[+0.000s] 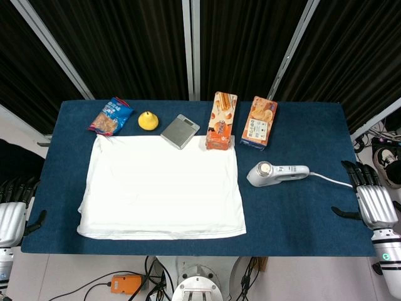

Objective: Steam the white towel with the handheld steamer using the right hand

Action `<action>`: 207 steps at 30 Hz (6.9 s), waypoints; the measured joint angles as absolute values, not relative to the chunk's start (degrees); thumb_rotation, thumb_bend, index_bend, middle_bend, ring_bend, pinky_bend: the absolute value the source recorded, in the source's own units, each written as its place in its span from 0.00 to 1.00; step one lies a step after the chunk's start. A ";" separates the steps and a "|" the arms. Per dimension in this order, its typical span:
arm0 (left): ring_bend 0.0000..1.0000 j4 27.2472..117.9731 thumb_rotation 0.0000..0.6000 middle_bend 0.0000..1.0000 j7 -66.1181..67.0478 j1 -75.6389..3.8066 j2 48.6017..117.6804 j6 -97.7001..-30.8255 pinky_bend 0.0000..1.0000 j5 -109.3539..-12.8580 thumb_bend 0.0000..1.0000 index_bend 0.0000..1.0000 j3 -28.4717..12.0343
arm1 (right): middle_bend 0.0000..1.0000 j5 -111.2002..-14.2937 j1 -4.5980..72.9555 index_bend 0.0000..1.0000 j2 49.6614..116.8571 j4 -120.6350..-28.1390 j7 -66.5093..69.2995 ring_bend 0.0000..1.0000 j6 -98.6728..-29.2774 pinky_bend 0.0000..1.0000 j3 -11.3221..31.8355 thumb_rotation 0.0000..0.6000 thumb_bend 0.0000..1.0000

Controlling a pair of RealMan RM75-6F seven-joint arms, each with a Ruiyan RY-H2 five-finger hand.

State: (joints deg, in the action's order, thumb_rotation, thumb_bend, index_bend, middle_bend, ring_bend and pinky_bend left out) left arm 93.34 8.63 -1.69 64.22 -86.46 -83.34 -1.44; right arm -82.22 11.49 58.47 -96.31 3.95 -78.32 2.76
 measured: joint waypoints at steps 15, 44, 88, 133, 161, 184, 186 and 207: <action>0.01 93.04 1.00 0.11 9.26 -3.06 65.40 -84.21 0.00 -82.36 0.27 0.14 -1.93 | 0.32 -75.05 24.34 0.33 58.30 -95.83 -1.58 0.20 -58.84 0.14 7.60 1.00 0.10; 0.01 92.78 1.00 0.11 9.82 -3.02 65.44 -82.63 0.00 -80.05 0.27 0.14 -1.62 | 0.53 -60.08 39.90 0.54 70.95 -83.84 -17.00 0.47 -41.72 0.26 7.41 1.00 0.10; 0.01 91.83 1.00 0.11 9.23 -3.29 66.26 -82.02 0.00 -79.99 0.27 0.14 -1.52 | 0.68 -54.60 37.36 0.71 69.35 -85.99 5.62 0.71 -33.88 0.37 8.36 1.00 0.17; 0.01 91.52 1.00 0.11 8.95 -2.48 65.98 -82.76 0.00 -79.46 0.27 0.14 -1.45 | 0.82 -87.70 52.19 0.91 81.95 -81.46 24.68 0.84 -35.73 0.71 8.85 1.00 0.55; 0.01 90.14 1.00 0.11 8.50 -5.48 68.47 -78.20 0.00 -81.87 0.28 0.14 -0.75 | 0.82 -76.54 54.59 0.93 90.58 -72.02 12.33 0.84 -35.27 0.71 8.58 1.00 0.55; 0.00 88.29 0.03 0.10 10.67 -21.13 80.85 -56.16 0.00 -86.23 0.32 0.14 1.96 | 0.83 -77.09 52.32 0.93 88.90 -73.95 16.29 0.84 -41.11 0.71 10.79 1.00 0.55; 0.00 88.00 0.03 0.10 10.98 -21.20 81.28 -56.07 0.00 -85.89 0.32 0.14 2.25 | 0.83 -77.58 52.86 0.93 90.27 -73.06 16.35 0.84 -40.77 0.71 10.52 1.00 0.55; 0.00 87.53 0.07 0.10 14.95 -21.44 82.75 -56.25 0.00 -82.73 0.32 0.14 4.24 | 0.83 -84.07 54.08 0.93 88.81 -78.26 16.34 0.84 -38.52 0.71 4.46 1.00 0.55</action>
